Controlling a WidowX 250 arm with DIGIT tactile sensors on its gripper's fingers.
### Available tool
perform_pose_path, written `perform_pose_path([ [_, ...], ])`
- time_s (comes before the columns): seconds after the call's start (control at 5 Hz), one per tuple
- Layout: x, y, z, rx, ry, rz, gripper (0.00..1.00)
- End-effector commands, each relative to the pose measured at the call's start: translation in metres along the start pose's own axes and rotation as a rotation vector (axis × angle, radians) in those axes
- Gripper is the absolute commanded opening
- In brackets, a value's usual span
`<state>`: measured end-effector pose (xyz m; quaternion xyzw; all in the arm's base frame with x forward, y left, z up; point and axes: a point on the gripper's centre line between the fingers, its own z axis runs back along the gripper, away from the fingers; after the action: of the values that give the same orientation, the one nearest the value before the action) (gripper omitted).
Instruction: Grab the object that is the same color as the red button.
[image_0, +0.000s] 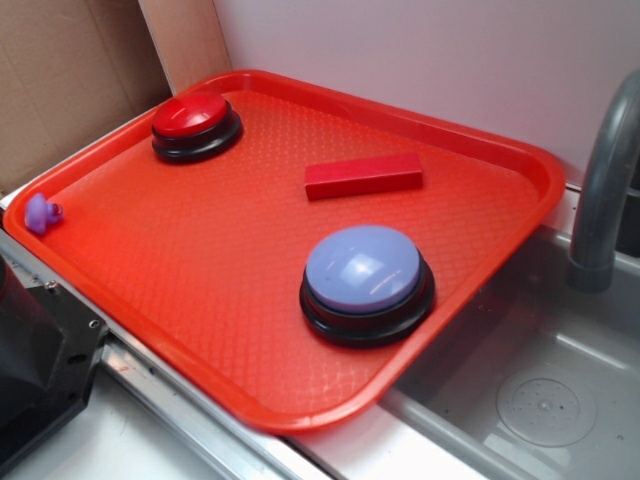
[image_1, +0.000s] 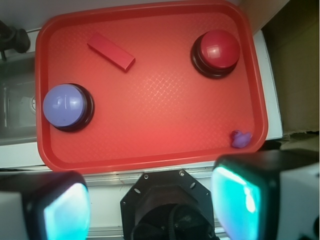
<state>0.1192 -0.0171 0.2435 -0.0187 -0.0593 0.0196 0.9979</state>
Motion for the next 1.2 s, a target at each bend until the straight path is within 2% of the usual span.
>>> perform_pose_path([
  [0.0,0.0,0.0,0.0,0.0,0.0,0.0,1.0],
  [0.2,0.044,-0.02,-0.045,-0.037,0.073,-0.069,1.0],
  [0.4,0.089,-0.031,-0.073,0.008,0.134,-0.038,1.0],
  [0.6,0.105,-0.032,-0.086,-0.019,0.179,-0.007,1.0],
  [0.8,0.094,-0.008,-0.081,0.061,0.117,-0.068,1.0],
  [1.0,0.111,-0.011,-0.092,0.13,0.127,-0.26,1.0],
])
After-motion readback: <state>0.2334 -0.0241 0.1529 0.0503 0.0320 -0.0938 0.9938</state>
